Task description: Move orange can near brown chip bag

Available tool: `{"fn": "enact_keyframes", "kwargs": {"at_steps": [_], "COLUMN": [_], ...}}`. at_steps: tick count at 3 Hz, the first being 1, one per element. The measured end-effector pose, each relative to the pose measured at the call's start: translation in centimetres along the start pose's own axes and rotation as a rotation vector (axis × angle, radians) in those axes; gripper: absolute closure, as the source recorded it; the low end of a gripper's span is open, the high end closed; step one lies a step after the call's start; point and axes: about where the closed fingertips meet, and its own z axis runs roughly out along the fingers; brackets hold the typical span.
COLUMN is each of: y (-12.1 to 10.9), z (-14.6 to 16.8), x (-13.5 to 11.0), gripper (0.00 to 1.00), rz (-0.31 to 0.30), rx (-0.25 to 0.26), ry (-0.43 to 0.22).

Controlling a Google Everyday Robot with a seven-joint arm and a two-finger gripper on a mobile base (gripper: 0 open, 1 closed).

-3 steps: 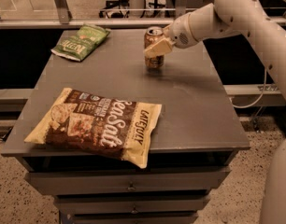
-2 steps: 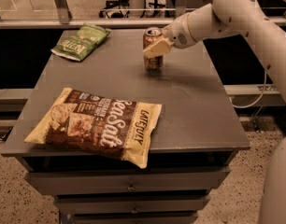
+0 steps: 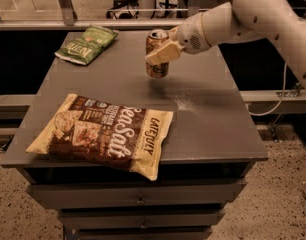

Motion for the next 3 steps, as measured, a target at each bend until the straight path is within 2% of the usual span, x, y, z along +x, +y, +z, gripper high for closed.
{"fn": "enact_keyframes", "kwargs": {"at_steps": [1, 2, 3], "y": [5.6, 8.7, 9.9], "z": [-3.9, -5.8, -6.7], "x": [-2.0, -1.8, 0.7], "gripper": [1.0, 1.0, 1.0], "rz": [-0.007, -0.012, -0.003], "rx": [-0.034, -0.061, -0.061], "ry": [-0.04, -0.044, -0.029]}}
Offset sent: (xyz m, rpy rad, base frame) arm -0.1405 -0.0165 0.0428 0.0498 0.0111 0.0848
